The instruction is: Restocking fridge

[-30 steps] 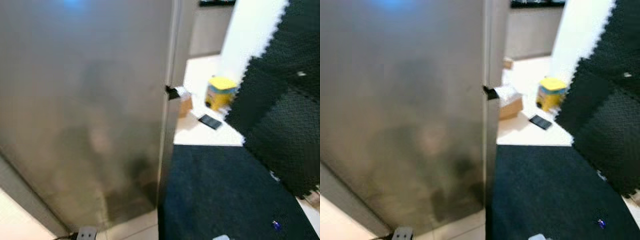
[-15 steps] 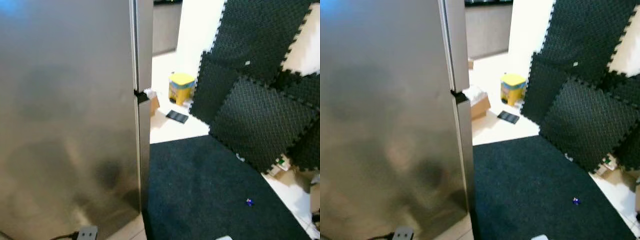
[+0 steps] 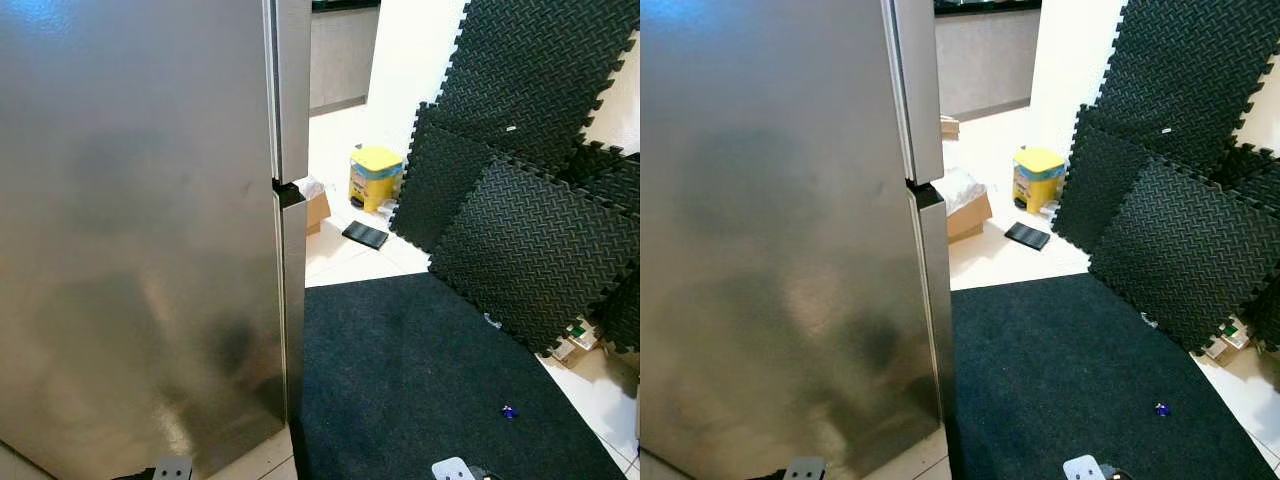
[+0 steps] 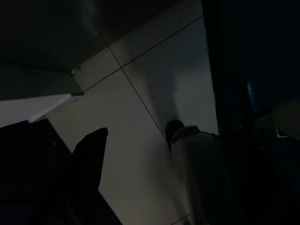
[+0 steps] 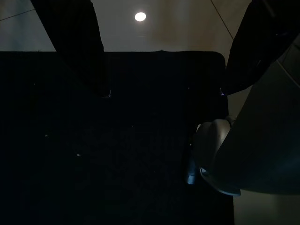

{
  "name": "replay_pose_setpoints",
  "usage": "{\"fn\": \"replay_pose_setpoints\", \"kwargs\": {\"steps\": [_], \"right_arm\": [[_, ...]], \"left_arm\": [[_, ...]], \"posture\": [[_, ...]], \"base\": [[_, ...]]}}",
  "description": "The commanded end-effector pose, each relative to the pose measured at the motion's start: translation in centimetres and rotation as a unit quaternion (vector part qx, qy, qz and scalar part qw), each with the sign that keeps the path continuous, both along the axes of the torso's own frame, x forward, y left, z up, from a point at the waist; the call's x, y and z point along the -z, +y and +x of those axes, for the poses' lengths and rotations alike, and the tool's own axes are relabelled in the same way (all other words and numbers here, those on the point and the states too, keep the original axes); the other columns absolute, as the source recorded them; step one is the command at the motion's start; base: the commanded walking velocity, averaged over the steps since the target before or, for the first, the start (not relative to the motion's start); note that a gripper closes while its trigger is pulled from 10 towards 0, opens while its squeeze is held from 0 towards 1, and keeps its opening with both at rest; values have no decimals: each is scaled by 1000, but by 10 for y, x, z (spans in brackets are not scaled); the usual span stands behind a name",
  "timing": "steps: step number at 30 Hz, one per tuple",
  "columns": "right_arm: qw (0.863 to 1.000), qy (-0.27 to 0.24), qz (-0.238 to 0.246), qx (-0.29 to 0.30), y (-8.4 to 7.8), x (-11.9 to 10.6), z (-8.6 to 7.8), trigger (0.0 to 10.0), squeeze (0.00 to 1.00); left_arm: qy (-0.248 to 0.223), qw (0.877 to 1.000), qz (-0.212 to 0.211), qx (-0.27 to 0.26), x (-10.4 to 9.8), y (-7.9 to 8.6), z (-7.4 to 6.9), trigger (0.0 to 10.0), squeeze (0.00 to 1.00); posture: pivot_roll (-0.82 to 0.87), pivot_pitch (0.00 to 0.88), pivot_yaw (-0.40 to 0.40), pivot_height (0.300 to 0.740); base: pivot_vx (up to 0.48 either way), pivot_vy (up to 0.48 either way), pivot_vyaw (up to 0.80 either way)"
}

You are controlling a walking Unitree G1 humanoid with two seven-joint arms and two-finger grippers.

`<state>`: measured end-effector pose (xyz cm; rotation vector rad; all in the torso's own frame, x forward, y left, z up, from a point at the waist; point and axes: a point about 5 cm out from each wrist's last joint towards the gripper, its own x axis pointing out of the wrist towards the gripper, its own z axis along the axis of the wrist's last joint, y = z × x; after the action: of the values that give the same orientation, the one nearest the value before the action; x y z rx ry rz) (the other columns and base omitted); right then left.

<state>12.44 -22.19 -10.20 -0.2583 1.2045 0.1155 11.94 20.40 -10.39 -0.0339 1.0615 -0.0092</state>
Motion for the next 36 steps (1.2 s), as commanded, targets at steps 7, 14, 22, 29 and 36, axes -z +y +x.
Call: {"fn": "replay_pose_setpoints", "kwargs": {"steps": [7,14,22,29,36], "right_arm": [[1000,-4,7,4,0,-1,1,10000,0],[1000,-5,9,4,0,-1,2,10000,0],[1000,-2,14,5,3,1,-1,10000,0],[1000,-2,16,5,4,1,0,10000,0],[1000,-3,17,5,5,1,0,10000,0]], "left_arm": [[10,1000,0,4,1,0,-4,10000,0],[10,1000,-5,8,2,-2,-4,10000,0],[13,1000,-7,10,2,-3,-6,10000,0],[13,1000,-8,12,2,-2,-5,10000,0],[15,1000,-10,15,2,-3,-6,10000,0]], "posture": [[-41,0,4,740],[-42,0,4,740],[-44,0,10,740],[-42,0,9,740],[-42,0,10,740]], "base": [[0,0,0],[0,0,0],[91,0,0],[260,0,0],[296,0,0]]}}
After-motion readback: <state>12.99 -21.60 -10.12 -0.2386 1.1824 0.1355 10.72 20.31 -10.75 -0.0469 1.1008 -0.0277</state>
